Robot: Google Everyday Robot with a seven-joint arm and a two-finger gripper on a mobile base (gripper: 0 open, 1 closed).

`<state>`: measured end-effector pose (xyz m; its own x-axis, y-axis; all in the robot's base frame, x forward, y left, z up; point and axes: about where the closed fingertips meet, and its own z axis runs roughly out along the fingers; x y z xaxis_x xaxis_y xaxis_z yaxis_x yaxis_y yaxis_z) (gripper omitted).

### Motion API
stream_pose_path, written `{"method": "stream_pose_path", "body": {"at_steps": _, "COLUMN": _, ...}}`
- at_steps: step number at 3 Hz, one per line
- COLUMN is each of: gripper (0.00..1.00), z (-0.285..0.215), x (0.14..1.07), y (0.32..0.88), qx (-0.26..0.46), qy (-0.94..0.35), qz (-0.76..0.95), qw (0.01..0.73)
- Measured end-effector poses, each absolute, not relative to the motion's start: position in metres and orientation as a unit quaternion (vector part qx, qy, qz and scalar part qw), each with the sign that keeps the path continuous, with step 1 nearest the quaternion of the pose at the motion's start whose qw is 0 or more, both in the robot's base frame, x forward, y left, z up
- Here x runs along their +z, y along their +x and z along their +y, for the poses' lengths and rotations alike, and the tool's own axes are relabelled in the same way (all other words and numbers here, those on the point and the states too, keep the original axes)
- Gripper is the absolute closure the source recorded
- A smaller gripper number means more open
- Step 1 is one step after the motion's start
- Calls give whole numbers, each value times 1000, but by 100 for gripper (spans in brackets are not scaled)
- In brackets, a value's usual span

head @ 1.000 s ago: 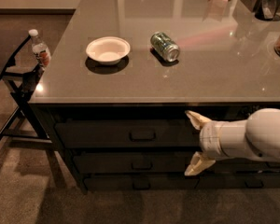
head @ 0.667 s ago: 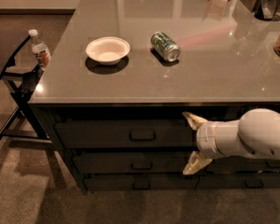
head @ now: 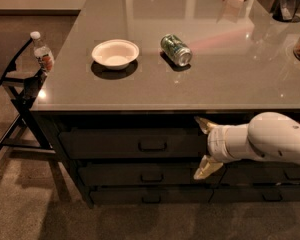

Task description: Open top drawer

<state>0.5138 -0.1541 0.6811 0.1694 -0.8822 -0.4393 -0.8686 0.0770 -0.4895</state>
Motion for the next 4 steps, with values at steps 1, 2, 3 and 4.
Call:
{"method": "stream_pose_path", "body": {"at_steps": 1, "gripper": 0, "z": -148, "x": 670, "y": 526, "qx": -3, "qy": -679, "qz": 645, "qw": 351}}
{"method": "stream_pose_path", "body": {"at_steps": 2, "gripper": 0, "z": -141, "x": 660, "y": 535, "qx": 4, "qy": -678, "qz": 646, "qw": 351}}
{"method": "stream_pose_path", "body": {"at_steps": 3, "gripper": 0, "z": -138, "x": 655, "y": 543, "qx": 6, "qy": -675, "qz": 647, "qw": 356}}
{"method": "stream_pose_path", "body": {"at_steps": 4, "gripper": 0, "z": -135, "x": 654, "y": 551, "qx": 6, "qy": -671, "qz": 646, "qw": 364}}
